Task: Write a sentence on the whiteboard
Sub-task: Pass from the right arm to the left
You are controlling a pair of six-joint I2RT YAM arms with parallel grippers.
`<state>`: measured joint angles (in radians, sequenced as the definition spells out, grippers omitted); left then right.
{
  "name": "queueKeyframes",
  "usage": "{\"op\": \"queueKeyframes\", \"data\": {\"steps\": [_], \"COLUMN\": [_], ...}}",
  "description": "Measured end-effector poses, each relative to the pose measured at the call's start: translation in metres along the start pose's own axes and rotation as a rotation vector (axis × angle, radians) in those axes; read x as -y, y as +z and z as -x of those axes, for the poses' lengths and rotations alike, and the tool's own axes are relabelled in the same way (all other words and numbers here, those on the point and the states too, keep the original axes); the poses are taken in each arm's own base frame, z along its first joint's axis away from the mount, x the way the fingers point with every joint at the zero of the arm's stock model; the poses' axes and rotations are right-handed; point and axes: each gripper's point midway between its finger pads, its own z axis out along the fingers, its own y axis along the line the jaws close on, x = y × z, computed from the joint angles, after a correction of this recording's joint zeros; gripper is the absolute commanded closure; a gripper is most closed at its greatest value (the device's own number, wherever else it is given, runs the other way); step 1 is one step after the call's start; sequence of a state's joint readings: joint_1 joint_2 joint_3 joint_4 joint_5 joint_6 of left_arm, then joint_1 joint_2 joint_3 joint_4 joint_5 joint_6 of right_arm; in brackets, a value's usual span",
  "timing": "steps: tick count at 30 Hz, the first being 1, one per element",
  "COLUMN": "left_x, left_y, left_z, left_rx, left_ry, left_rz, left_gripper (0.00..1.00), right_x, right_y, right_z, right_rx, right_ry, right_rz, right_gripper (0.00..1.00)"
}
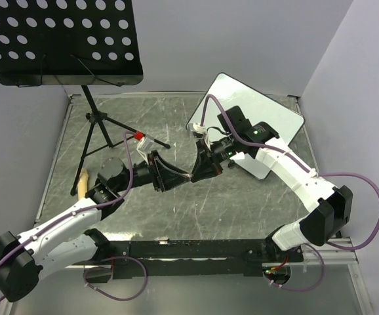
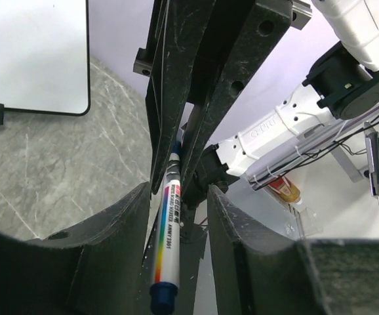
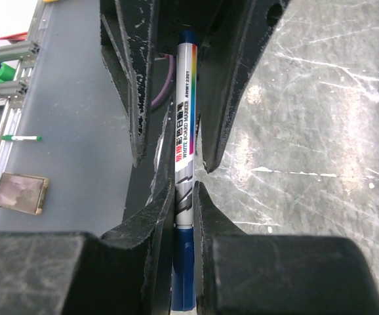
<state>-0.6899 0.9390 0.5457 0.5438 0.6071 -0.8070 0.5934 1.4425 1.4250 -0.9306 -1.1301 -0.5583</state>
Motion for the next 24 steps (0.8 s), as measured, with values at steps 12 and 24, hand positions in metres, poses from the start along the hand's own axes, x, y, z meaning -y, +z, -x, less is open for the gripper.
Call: {"op": "queueKeyframes", "data": {"steps": [12,24], "left_x": [0.0024,-0.0024], "left_y": [-0.0048,-0.0022], "left_z": [0.0079,0.0067], "left_rx": [0.031,0.026], "left_ry": [0.031,0.024], "left_rz": [0.025,0.030], "left_gripper": [0.61,0.88], "right_x": [0.0036,0.0019], "right_y": [0.0000,0.0002], "right_z": [0.0017,0.0020], "right_rx": [0.002,0.005], "right_ry": [-0.007,-0.004], "right_rz": [-0.015,-0.007], "right_gripper": [1.00,1.00]}}
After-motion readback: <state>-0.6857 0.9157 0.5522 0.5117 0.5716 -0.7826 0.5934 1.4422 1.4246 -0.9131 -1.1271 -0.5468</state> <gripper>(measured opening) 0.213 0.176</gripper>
